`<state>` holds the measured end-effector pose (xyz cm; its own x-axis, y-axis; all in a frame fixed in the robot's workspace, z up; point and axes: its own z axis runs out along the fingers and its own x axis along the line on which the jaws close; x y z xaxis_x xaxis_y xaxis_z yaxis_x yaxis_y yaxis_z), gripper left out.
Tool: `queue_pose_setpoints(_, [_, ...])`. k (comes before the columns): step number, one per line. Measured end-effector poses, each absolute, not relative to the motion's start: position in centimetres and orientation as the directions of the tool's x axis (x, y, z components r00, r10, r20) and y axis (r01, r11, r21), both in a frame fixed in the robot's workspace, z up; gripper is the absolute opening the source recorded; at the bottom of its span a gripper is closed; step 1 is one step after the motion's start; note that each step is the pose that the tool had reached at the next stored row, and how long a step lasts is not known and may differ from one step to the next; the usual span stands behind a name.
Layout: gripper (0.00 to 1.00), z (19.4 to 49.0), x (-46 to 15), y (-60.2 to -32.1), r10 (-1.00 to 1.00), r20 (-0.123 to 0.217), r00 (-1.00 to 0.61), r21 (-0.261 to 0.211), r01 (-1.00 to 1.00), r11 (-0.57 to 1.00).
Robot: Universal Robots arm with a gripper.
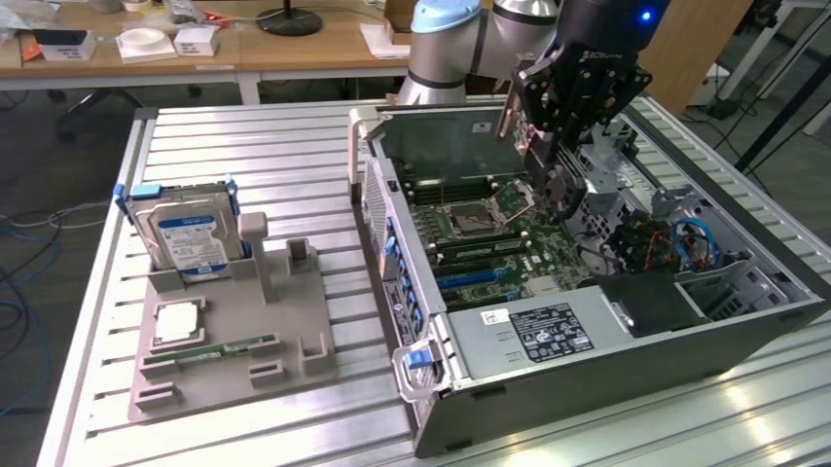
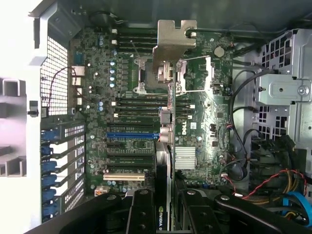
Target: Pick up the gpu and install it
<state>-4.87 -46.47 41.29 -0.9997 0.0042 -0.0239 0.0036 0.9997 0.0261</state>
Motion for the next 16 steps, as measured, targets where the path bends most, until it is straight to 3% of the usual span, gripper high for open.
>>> queue_pose_setpoints(16, [0.26,41.29,-4.87,-46.48,-0.079,-0.024,-0.997,0.026,-0.079,0.997])
